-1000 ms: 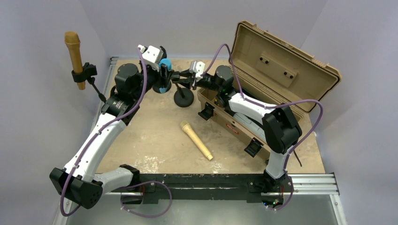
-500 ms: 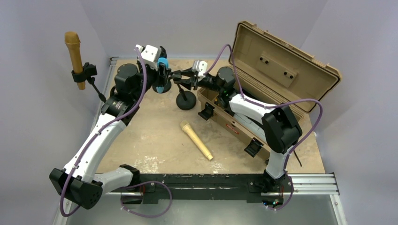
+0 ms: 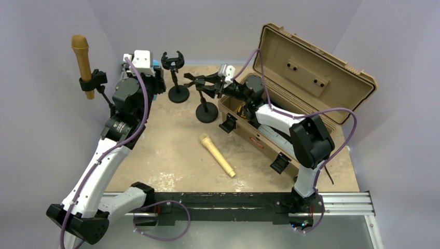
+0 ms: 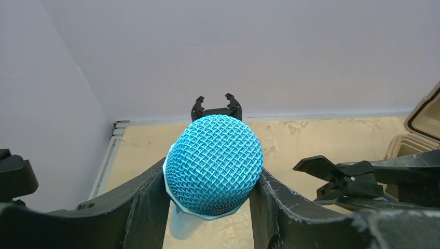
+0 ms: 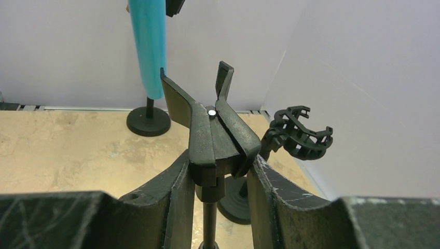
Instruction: Remove the microphone from the stand
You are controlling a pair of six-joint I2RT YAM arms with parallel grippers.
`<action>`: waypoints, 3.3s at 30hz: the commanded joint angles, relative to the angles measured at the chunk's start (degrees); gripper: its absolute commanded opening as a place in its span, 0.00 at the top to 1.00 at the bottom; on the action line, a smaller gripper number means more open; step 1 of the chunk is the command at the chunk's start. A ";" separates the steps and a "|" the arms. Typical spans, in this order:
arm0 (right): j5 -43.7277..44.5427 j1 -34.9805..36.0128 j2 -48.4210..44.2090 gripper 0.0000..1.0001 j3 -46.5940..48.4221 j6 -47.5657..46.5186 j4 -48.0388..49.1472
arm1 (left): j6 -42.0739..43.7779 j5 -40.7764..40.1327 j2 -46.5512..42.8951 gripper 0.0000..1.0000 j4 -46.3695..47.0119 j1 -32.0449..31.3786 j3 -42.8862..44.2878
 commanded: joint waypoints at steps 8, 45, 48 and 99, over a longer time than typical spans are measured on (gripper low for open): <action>7.89 -0.30 -1.32 0.64 0.74 1.04 5.05 | -1.39 -1.75 -0.72 1.00 3.71 0.36 -0.90; 15.03 -0.32 -11.03 0.01 -1.41 3.06 0.71 | -45.17 25.84 -0.55 1.00 -25.33 0.48 -15.62; 15.70 -0.36 -13.32 0.01 -1.53 2.47 0.00 | -54.71 30.42 -0.54 1.00 -20.50 0.49 -23.36; 16.37 -0.20 -12.69 0.01 -2.02 3.05 -0.20 | -75.36 27.97 6.74 0.00 -9.45 -0.05 -40.60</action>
